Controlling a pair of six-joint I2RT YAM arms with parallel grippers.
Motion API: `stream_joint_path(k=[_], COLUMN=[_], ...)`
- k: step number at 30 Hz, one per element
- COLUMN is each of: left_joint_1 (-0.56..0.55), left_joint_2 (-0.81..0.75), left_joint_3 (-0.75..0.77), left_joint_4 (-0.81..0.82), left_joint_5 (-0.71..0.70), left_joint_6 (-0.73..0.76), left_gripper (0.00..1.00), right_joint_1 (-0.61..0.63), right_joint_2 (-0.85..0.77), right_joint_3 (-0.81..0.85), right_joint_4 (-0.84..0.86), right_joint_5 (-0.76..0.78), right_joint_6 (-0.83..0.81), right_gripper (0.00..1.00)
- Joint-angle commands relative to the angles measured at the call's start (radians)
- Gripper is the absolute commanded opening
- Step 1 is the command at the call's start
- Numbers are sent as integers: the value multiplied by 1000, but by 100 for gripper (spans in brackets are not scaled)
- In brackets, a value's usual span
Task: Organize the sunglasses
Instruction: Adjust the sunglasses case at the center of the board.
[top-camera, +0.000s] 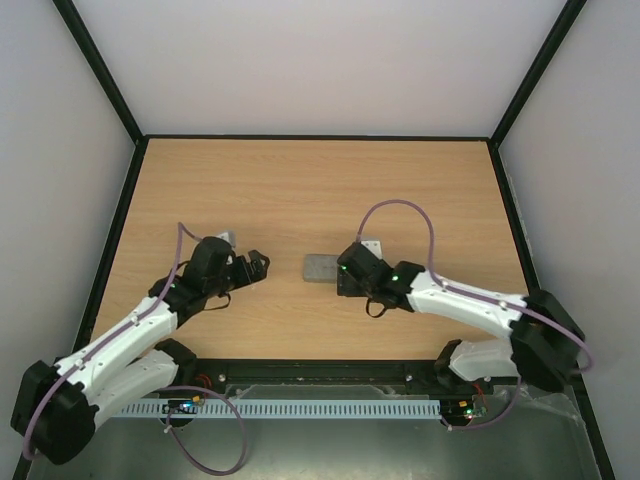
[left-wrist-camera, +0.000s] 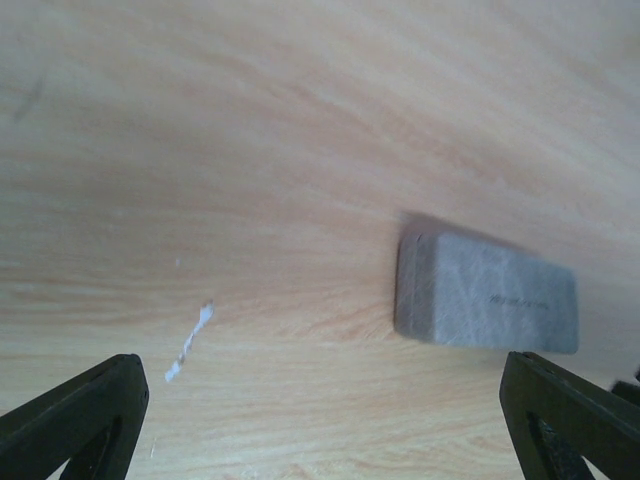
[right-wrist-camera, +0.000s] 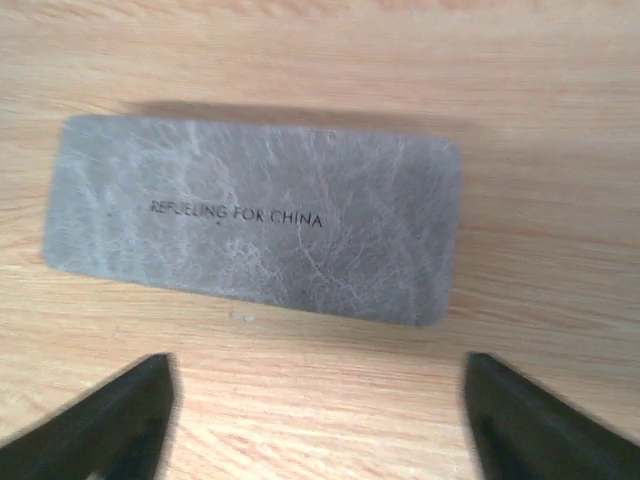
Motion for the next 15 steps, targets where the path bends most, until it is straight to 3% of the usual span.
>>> stream_joint_path(k=[1,5,9,15], left_joint_1=[16,51,90,268], left_joint_2=[-44,-29,24,111], left_joint_3=[86,159,215,181], left_joint_4=[-89,-84,-35,160], left_joint_5=[-108,-222,-376,-234], left_joint_6=[43,132,225,360], left_gripper=[99,99,99,99], right_joint_1=[-9,-122,-330,-558], right_joint_2=[-147,-252,-318,-282], right_joint_3=[-2,15,15,-29], right_joint_4=[-125,-138,-47,152], right_joint_5=[97,175,196,183], right_joint_6=[25,-23,-97,-206], right_gripper=[100,99,99,99])
